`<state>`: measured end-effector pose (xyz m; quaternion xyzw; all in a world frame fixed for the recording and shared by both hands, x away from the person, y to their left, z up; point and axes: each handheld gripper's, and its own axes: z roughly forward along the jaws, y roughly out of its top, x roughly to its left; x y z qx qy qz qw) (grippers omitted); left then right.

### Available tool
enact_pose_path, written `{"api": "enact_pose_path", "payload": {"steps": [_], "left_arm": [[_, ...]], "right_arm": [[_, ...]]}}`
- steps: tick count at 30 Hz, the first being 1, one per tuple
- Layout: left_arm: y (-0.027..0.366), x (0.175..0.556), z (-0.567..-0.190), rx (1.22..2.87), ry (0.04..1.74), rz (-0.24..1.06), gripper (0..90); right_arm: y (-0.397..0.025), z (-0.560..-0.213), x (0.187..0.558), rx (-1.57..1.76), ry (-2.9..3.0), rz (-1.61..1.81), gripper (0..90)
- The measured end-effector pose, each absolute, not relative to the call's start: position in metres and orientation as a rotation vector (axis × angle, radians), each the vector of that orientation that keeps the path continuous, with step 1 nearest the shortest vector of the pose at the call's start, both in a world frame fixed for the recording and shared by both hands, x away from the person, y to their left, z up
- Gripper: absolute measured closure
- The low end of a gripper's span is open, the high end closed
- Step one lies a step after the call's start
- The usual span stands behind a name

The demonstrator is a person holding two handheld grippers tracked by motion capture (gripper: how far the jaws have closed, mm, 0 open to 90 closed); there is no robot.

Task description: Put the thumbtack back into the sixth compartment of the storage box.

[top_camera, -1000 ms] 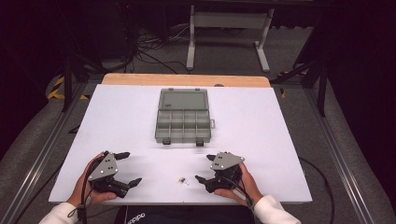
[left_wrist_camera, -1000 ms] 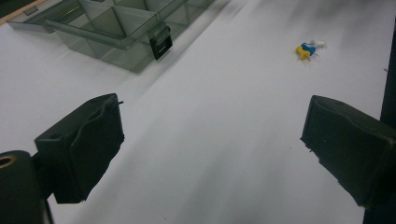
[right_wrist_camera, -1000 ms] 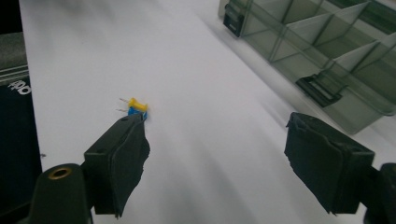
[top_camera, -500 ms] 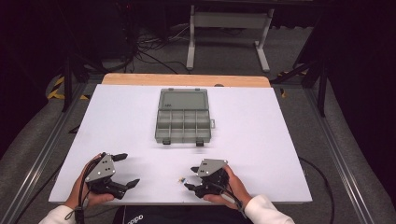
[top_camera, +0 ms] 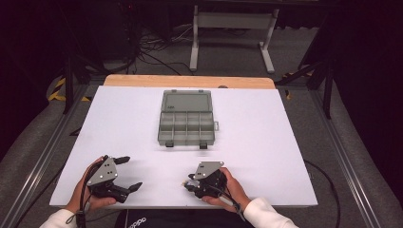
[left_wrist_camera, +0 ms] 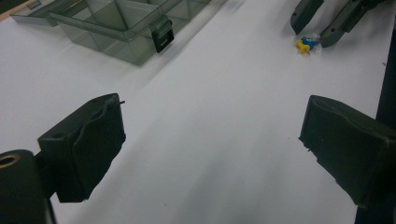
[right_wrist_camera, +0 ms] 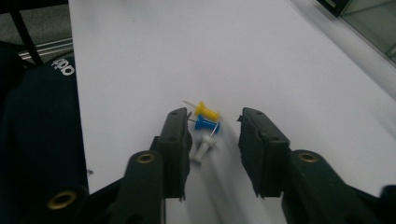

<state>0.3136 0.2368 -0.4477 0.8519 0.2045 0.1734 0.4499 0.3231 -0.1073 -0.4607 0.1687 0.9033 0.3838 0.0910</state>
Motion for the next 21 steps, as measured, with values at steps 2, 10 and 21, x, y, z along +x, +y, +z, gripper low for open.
{"api": "enact_pose_path", "payload": {"steps": [2,10,21], "left_arm": [[0.237,0.3137,-0.448,2.103,0.512,0.43,6.9],[0.2389,0.3132,-0.4469,2.099,0.517,0.439,7.0],[0.2369,0.3121,-0.4466,2.109,0.512,0.442,7.2]], "right_arm": [[-0.1073,-0.4607,0.3238,0.507,2.694,1.149,69.7],[-0.1105,-0.4612,0.3257,0.513,2.699,1.167,81.2],[-0.1139,-0.4614,0.3243,0.526,2.695,1.185,83.9]]}}
